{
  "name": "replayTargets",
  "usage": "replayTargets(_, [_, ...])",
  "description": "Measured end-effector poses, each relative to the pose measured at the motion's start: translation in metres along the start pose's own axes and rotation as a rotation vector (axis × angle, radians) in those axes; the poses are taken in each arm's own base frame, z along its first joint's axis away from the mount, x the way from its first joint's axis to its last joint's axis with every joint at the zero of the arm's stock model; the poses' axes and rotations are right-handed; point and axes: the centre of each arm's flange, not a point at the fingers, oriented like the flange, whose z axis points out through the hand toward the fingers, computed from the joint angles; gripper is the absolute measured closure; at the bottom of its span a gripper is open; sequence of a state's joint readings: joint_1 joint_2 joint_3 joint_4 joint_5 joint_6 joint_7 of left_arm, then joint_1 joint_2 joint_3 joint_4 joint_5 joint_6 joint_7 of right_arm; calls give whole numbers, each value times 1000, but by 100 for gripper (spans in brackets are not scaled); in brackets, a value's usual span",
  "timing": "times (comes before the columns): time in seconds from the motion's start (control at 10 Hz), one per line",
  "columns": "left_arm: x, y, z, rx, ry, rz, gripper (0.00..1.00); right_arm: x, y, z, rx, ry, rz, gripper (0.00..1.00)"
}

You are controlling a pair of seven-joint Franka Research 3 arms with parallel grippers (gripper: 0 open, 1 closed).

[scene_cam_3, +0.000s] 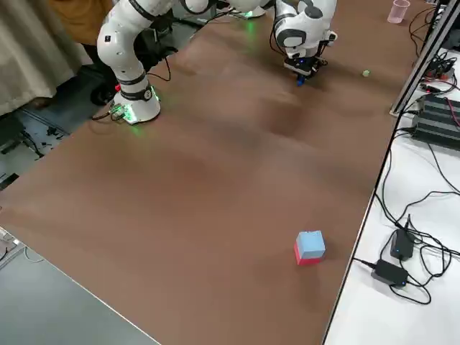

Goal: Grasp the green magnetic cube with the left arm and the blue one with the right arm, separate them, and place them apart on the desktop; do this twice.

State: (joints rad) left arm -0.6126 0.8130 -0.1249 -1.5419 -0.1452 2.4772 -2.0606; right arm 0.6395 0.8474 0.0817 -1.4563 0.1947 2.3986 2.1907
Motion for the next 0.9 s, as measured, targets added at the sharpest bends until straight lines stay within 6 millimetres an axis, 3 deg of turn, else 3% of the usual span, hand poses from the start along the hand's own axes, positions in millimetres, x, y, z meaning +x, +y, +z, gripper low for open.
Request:
replayTargets(0.5, [7, 5, -4, 0, 4, -11, 77, 0, 0, 0, 1, -1, 0, 77])
replayTargets(0.9, [39, 23, -40, 76, 50, 36, 77, 0, 0, 0, 1, 0, 0, 77])
